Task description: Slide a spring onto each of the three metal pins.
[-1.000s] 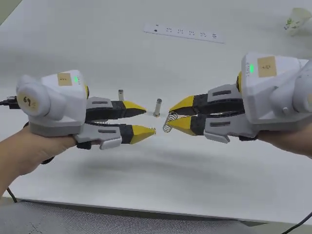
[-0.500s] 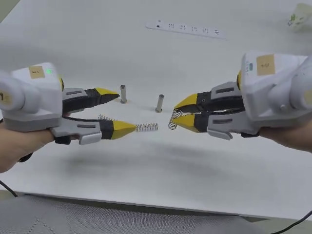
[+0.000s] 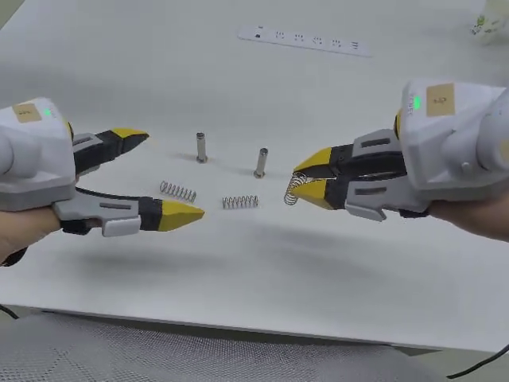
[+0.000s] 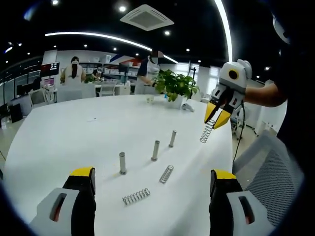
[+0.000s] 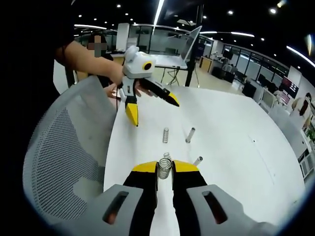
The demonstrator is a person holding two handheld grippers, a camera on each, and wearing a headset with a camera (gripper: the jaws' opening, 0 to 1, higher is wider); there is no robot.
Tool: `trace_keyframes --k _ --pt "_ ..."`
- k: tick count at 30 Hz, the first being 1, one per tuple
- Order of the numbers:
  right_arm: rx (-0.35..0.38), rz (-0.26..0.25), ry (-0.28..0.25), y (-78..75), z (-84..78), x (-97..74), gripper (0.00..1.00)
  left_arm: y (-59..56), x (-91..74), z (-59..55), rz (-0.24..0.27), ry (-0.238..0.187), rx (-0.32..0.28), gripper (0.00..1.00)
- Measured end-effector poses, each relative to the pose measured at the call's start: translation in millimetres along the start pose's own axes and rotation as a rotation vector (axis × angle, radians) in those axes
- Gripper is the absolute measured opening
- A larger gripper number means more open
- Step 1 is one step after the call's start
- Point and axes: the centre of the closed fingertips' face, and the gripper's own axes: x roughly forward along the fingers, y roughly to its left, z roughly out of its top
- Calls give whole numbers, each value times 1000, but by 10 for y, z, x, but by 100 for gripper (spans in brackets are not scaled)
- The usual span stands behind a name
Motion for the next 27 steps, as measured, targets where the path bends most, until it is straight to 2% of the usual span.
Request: trace_keyframes --k 1,15,27 --pt "3 -3 1 -9 -10 0 8 14 -5 -1 7 0 -2 98" --pt "69 -45 32 -164 -209 -66 8 63 -43 -52 26 7 -17 98" --pt "134 -100 50 -381 -408 -146 8 89 -74 4 31 1 -16 98"
